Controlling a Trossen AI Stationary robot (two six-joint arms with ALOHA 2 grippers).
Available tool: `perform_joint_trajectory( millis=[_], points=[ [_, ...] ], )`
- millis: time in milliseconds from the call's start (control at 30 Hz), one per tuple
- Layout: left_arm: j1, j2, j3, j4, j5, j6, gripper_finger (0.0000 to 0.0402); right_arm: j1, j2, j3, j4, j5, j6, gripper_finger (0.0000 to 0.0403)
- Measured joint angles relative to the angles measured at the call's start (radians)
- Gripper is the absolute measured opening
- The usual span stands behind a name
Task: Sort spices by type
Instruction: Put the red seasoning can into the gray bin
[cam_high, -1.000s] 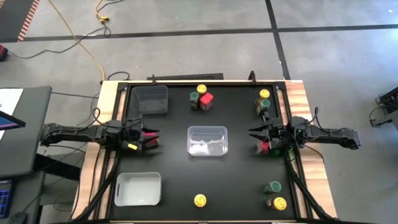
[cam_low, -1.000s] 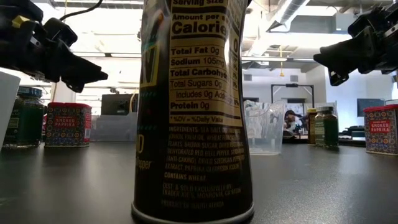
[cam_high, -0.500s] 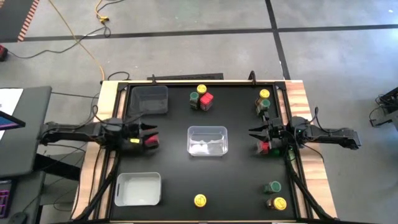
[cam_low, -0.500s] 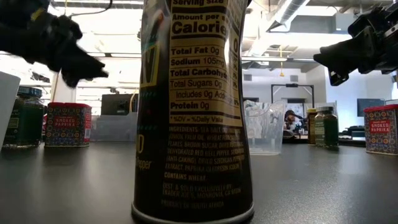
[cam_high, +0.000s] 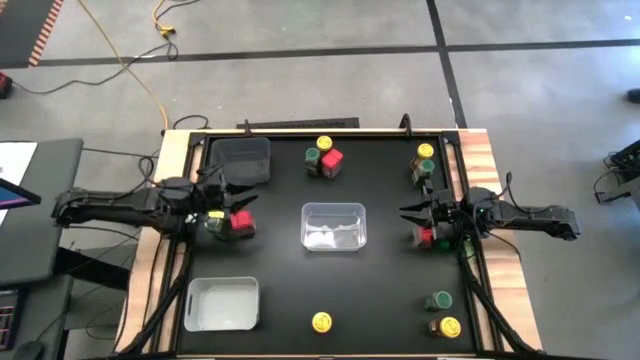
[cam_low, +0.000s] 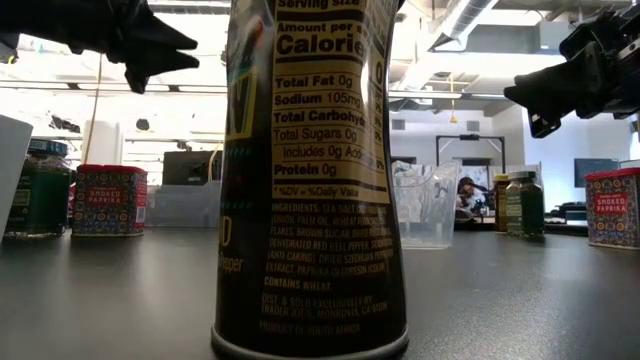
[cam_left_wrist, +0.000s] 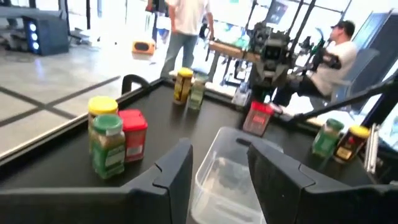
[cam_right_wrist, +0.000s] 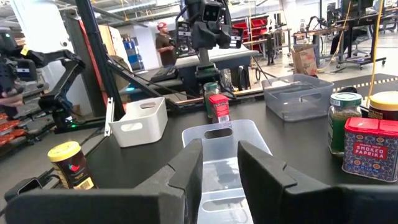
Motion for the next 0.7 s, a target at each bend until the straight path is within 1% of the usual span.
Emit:
perform_joint_trajectory(
  millis=[233,333,433,600,700],
  points=[
    [0.0,0.0,0.001,0.005,-0.003,-0.009,0.0145,0.0,0.0,0.0,0.0,0.0,0.0,0.0132],
    [0.0,0.0,0.001,0.017,-0.021,-0.037,0.0156,0.0,0.0,0.0,0.0,0.0,0.0,0.0132],
    [0.0,-0.001,0.001,0.016,-0.048,-0.068,0.0182,0.0,0.0,0.0,0.0,0.0,0.0,0.0132],
    [0.0,-0.002,0.001,0.01,-0.048,-0.076,0.0239,0.0,0.0,0.0,0.0,0.0,0.0,0.0132],
    [0.0,-0.002,0.002,0.009,-0.049,-0.091,0.026,0.0,0.0,0.0,0.0,0.0,0.0,0.0132]
  ],
)
